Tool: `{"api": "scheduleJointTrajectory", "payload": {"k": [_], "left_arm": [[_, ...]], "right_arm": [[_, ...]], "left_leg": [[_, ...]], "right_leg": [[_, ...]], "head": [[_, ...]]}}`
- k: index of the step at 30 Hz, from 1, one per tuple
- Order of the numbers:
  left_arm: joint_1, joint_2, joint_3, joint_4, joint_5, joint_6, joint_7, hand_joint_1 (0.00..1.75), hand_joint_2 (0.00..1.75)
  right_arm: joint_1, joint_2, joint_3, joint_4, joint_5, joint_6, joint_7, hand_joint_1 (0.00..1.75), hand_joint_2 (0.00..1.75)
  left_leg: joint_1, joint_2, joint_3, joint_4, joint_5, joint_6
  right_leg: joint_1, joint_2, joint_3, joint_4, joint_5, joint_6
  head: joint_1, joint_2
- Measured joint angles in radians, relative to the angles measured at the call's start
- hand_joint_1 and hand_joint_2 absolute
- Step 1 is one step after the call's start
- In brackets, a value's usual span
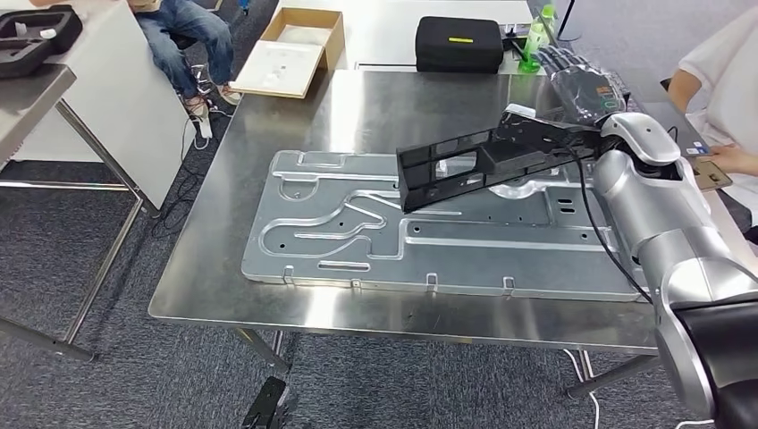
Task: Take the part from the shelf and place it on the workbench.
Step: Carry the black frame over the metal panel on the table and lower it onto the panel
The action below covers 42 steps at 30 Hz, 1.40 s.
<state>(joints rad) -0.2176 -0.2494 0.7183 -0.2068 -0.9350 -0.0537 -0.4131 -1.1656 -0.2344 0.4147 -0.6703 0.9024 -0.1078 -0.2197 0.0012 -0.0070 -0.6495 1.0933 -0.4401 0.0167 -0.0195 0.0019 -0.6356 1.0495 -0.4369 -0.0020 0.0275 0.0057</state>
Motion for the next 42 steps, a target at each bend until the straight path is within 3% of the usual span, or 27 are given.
{"api": "scheduleJointTrajectory", "payload": {"k": [2, 4, 6, 10, 11, 12, 13, 15, 17, 19, 22, 25, 26, 27, 28, 30, 32, 35, 37, 40, 41, 42], "left_arm": [[0.000, 0.000, 0.000, 0.000, 0.000, 0.001, 0.000, 0.00, 1.75], [0.001, 0.000, 0.000, 0.000, 0.001, 0.001, 0.001, 0.00, 1.75], [-0.001, 0.000, 0.000, 0.000, 0.002, 0.001, 0.002, 0.00, 1.75], [-0.002, 0.000, 0.001, 0.000, 0.002, 0.001, 0.003, 0.00, 1.75], [-0.001, 0.000, 0.001, 0.000, 0.002, 0.001, 0.003, 0.00, 1.75], [-0.001, 0.000, 0.001, 0.000, 0.002, 0.001, 0.003, 0.00, 1.75], [-0.001, -0.001, 0.001, 0.000, 0.002, 0.001, 0.003, 0.00, 1.75], [-0.003, -0.001, 0.001, 0.000, 0.002, 0.001, 0.003, 0.00, 0.87], [-0.004, -0.001, 0.001, 0.000, 0.002, 0.002, 0.005, 0.00, 0.00], [-0.004, -0.001, 0.002, 0.000, 0.002, 0.004, 0.008, 0.00, 0.00], [-0.005, -0.001, 0.003, 0.000, 0.002, 0.009, 0.010, 0.00, 0.00], [-0.003, -0.001, 0.004, 0.000, 0.000, 0.013, 0.012, 0.00, 0.00], [-0.002, -0.001, 0.005, 0.000, 0.000, 0.014, 0.012, 0.00, 0.00], [-0.002, -0.001, 0.005, 0.000, 0.000, 0.014, 0.012, 0.00, 0.00], [-0.002, -0.001, 0.005, 0.000, 0.000, 0.014, 0.012, 0.00, 0.00], [-0.004, -0.001, 0.006, 0.000, 0.000, 0.014, 0.012, 0.00, 0.00], [-0.006, -0.001, 0.006, 0.000, -0.001, 0.015, 0.013, 0.00, 0.00], [-0.004, -0.002, 0.006, 0.000, -0.005, 0.018, 0.016, 0.00, 0.00], [-0.004, -0.002, 0.007, 0.000, -0.006, 0.019, 0.017, 0.00, 0.00], [-0.005, -0.002, 0.007, 0.000, -0.006, 0.019, 0.018, 0.00, 0.00], [-0.003, -0.002, 0.007, 0.000, -0.007, 0.019, 0.019, 0.00, 0.00], [-0.002, -0.002, 0.007, 0.000, -0.007, 0.019, 0.020, 0.00, 0.00]], "right_arm": [[0.000, 0.000, 0.000, 0.000, 0.000, -0.001, 0.000, 0.00, 1.75], [0.001, 0.000, 0.000, 0.000, 0.000, -0.001, 0.000, 0.00, 1.75], [0.000, 0.000, 0.000, -0.001, -0.001, -0.003, 0.000, 0.00, 1.75], [0.010, -0.004, 0.000, 0.002, -0.003, -0.009, 0.000, 0.00, 1.75], [0.015, -0.004, 0.000, 0.004, -0.003, -0.010, 0.000, 0.00, 1.75], [0.019, -0.004, 0.000, 0.005, -0.003, -0.012, 0.000, 0.00, 1.75], [0.021, -0.004, 0.000, 0.005, -0.004, -0.014, 0.000, 0.00, 1.75], [0.020, -0.004, 0.000, 0.005, -0.006, -0.019, -0.001, 0.00, 1.75], [0.023, -0.005, 0.000, 0.005, -0.009, -0.028, -0.003, 0.00, 0.87], [0.029, -0.005, 0.000, 0.004, -0.017, -0.045, -0.006, 0.00, 0.00], [0.039, -0.005, 0.000, -0.012, -0.033, -0.081, -0.012, 0.00, 0.00], [0.075, -0.004, 0.000, -0.058, -0.050, -0.140, -0.023, 0.00, 0.00], [0.095, -0.004, 0.000, -0.080, -0.052, -0.159, -0.024, 0.00, 0.00], [0.116, -0.003, 0.000, -0.100, -0.052, -0.173, -0.024, 0.00, 0.00], [0.132, -0.002, 0.000, -0.119, -0.052, -0.181, -0.024, 0.00, 0.00], [0.152, -0.001, 0.000, -0.148, -0.052, -0.187, -0.024, 0.00, 0.00], [0.161, -0.001, 0.000, -0.169, -0.044, -0.198, -0.024, 0.00, 0.00], [0.180, -0.001, 0.000, -0.203, -0.017, -0.229, -0.021, 0.00, 0.00], [0.193, -0.001, 0.000, -0.227, 0.000, -0.247, -0.017, 0.00, 0.00], [0.208, -0.001, 0.000, -0.247, 0.012, -0.255, -0.011, 0.00, 0.00], [0.216, -0.001, 0.000, -0.250, 0.014, -0.256, -0.009, 0.00, 0.00], [0.224, -0.001, 0.000, -0.254, 0.016, -0.255, -0.007, 0.00, 0.00]], "left_leg": [[-0.005, 0.000, 0.027, -0.054, 0.007, 0.006], [-0.004, 0.000, 0.031, -0.063, 0.011, 0.012], [0.000, 0.001, 0.039, -0.080, 0.020, 0.025], [0.000, 0.002, 0.042, -0.087, 0.025, 0.035], [0.000, 0.002, 0.042, -0.086, 0.025, 0.035], [0.000, 0.002, 0.042, -0.083, 0.023, 0.034], [0.001, 0.001, 0.042, -0.079, 0.021, 0.033], [-0.001, 0.001, 0.039, -0.068, 0.013, 0.025], [-0.005, 0.000, 0.034, -0.062, 0.008, 0.016], [-0.007, 0.000, 0.032, -0.062, 0.008, 0.009], [-0.004, 0.001, 0.011, -0.010, -0.031, -0.009], [0.003, 0.002, -0.072, 0.174, -0.116, -0.021], [0.004, 0.002, -0.092, 0.216, -0.126, -0.023], [0.006, 0.002, -0.096, 0.222, -0.116, -0.023], [0.006, 0.002, -0.080, 0.187, -0.088, -0.022], [0.006, 0.002, -0.019, 0.053, -0.021, -0.014], [0.003, 0.001, 0.023, -0.041, 0.006, -0.006], [0.001, -0.004, 0.030, -0.065, 0.010, 0.008], [0.004, -0.010, 0.037, -0.078, 0.018, 0.022], [0.003, -0.024, 0.039, -0.083, 0.023, 0.032], [0.002, -0.030, 0.039, -0.082, 0.023, 0.032], [0.001, -0.038, 0.039, -0.080, 0.023, 0.033]], "right_leg": [[0.002, -0.001, 0.001, -0.003, 0.000, 0.008], [0.001, -0.001, 0.002, -0.007, 0.002, 0.019], [0.000, -0.001, -0.006, 0.016, -0.018, 0.028], [-0.002, 0.000, -0.108, 0.234, -0.122, 0.037], [-0.003, -0.001, -0.122, 0.259, -0.121, 0.039], [-0.004, -0.001, -0.117, 0.246, -0.102, 0.040], [-0.005, -0.001, -0.093, 0.195, -0.067, 0.041], [-0.005, -0.002, -0.028, 0.061, -0.011, 0.038], [-0.002, 0.000, -0.001, 0.000, 0.000, 0.031], [-0.001, 0.001, -0.002, -0.002, 0.001, 0.021], [-0.008, -0.001, 0.002, -0.009, 0.005, 0.004], [-0.007, -0.003, 0.004, -0.010, 0.003, -0.003], [-0.006, -0.003, 0.005, -0.009, 0.002, -0.004], [-0.006, -0.002, 0.006, -0.009, 0.002, -0.004], [-0.006, -0.001, 0.007, -0.008, 0.001, -0.004], [-0.005, 0.000, 0.008, -0.007, -0.001, 0.000], [-0.003, 0.000, 0.007, -0.007, -0.002, 0.009], [-0.003, -0.005, 0.007, -0.013, 0.000, 0.027], [-0.004, -0.007, -0.001, 0.012, -0.021, 0.035], [-0.004, -0.005, -0.075, 0.177, -0.107, 0.040], [-0.003, -0.004, -0.100, 0.228, -0.123, 0.041], [-0.003, -0.003, -0.111, 0.249, -0.121, 0.042]], "head": [[0.000, 0.000], [0.000, 0.000], [0.000, 0.000], [0.001, 0.000], [0.001, 0.000], [0.001, 0.000], [0.001, 0.000], [0.001, 0.000], [0.001, 0.000], [0.000, 0.000], [0.000, 0.000], [0.000, 0.000], [0.000, 0.000], [0.000, 0.000], [0.000, 0.000], [0.000, 0.000], [0.000, 0.000], [0.000, 0.000], [0.000, 0.000], [0.001, 0.000], [0.001, 0.000], [0.000, 0.000]]}}
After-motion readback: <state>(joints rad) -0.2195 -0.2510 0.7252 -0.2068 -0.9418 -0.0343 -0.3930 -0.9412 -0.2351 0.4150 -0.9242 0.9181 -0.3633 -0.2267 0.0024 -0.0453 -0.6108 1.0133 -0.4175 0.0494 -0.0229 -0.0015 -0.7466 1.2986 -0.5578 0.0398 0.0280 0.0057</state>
